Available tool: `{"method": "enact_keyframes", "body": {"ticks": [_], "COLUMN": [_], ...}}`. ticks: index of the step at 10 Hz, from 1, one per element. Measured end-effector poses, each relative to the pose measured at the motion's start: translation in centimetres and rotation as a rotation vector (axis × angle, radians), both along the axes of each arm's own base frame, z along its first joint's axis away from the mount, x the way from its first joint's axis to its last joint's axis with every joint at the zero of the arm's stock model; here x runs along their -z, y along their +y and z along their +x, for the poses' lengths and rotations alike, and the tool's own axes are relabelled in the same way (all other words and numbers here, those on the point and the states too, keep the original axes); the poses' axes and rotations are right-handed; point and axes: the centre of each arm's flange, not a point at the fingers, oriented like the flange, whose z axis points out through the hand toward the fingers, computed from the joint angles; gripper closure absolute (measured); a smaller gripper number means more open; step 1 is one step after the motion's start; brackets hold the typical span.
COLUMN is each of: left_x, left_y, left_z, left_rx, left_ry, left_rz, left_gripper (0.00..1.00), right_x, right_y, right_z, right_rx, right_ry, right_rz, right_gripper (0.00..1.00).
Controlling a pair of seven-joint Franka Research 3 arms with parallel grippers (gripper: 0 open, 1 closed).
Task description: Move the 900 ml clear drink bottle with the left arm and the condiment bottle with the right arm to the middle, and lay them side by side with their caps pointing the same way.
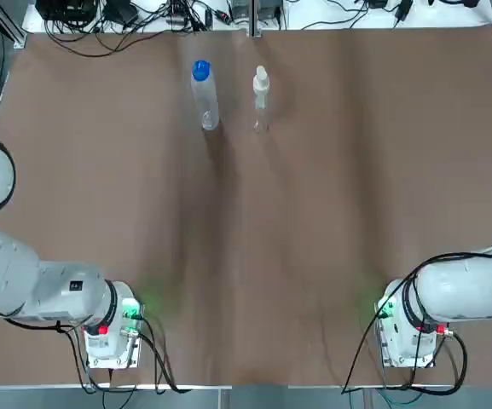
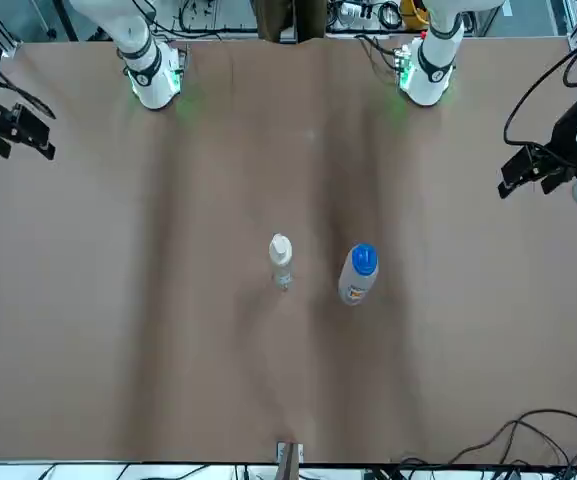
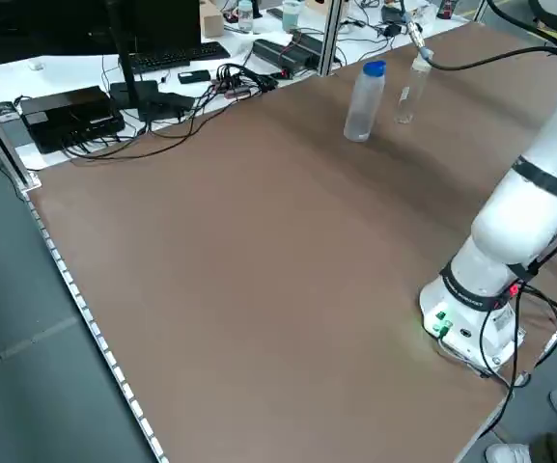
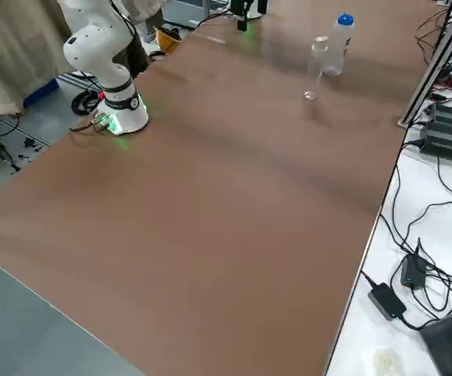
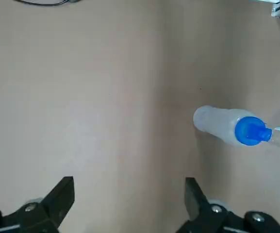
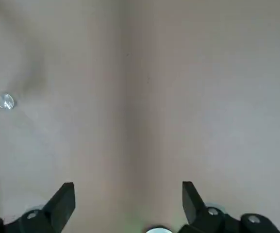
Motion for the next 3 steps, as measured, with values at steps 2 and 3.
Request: {"method": "enact_keyframes", "body": {"ticks": [2, 3], "left_x": [0.0, 0.0], "left_y": [0.07, 0.07], "left_z": [0.01, 0.01], "left_rx": [-0.001, -0.001], "left_ry": [0.0, 0.0], "left_rz": [0.0, 0.0], "left_gripper": [0.0, 0.0], "right_x": [0.0, 0.0], "right_y": [0.28, 0.27], "right_z": [-0.02, -0.02], "right_rx": [-0.005, -0.005], "right_ry": [0.0, 0.0], "right_rz": [-0.001, -0.001], "right_gripper": [0.02, 0.02]}}
